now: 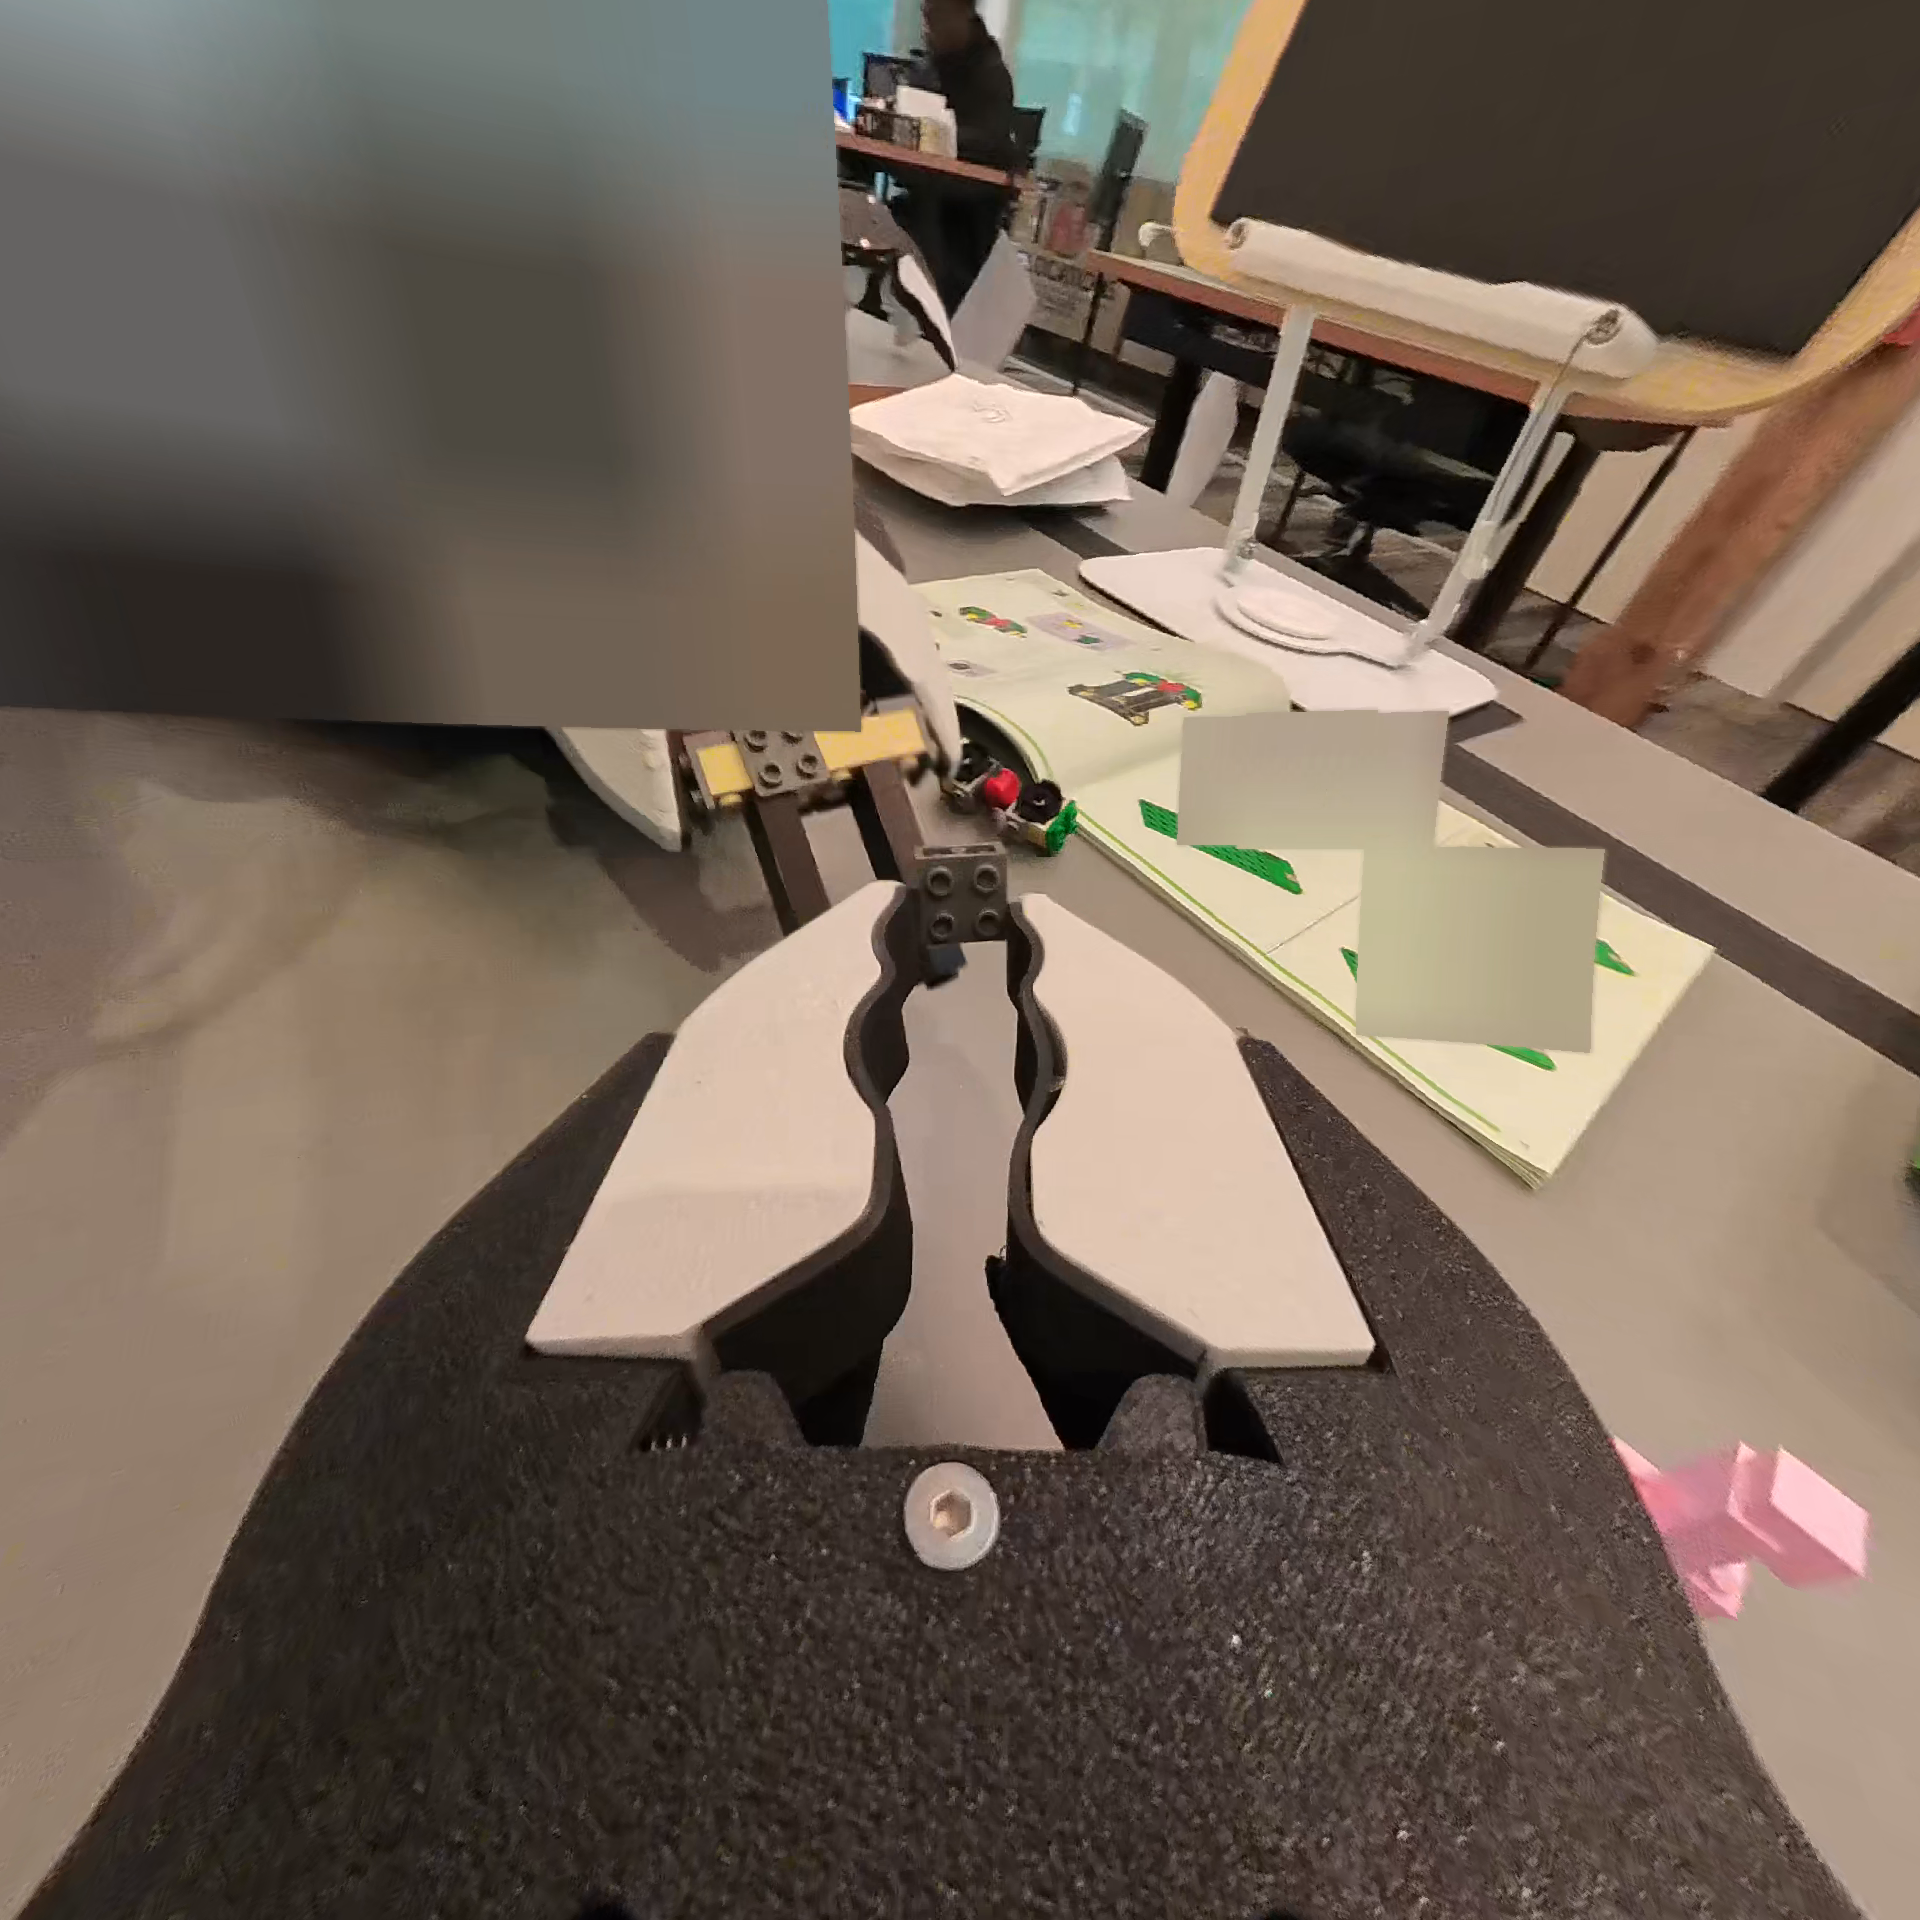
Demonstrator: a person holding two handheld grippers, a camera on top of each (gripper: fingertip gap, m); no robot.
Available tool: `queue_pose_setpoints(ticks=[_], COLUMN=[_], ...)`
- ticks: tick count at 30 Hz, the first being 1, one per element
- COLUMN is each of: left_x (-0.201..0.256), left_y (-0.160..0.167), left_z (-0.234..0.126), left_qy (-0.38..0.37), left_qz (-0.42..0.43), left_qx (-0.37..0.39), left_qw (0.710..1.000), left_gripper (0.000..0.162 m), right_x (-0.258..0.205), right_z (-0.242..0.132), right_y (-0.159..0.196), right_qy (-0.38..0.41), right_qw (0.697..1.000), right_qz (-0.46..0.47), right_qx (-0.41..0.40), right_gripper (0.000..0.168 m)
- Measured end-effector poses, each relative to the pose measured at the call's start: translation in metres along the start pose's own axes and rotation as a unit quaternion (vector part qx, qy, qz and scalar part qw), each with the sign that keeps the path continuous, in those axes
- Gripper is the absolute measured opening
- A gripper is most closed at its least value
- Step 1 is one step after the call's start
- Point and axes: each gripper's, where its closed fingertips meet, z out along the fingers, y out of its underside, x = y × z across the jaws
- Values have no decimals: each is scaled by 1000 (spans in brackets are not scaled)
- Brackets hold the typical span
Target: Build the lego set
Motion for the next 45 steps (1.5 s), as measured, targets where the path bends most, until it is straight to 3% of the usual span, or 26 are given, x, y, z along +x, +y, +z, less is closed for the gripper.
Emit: queue_pose_setpoints(ticks=[7, 19, 45], left_x=[4, 7, 8], left_y=[-3, -10, -15], left_z=[16, 9, 5], left_qy=[32, 22, 27], left_qz=[-24, 4, -1], left_qx=[-5, 29, 48], left_qw=[999, 999, 998], left_gripper=[61, 61, 61], right_x=[-3, -19, -24], right_z=[-10, 12, 26], right_y=[-13, -20, -22], right_qy=[-49, -148, -198], right_qw=[998, 971, 901], right_qz=[17, -27, -64], right_qx=[-21, -186, -382], right_gripper=[15, 15, 16])
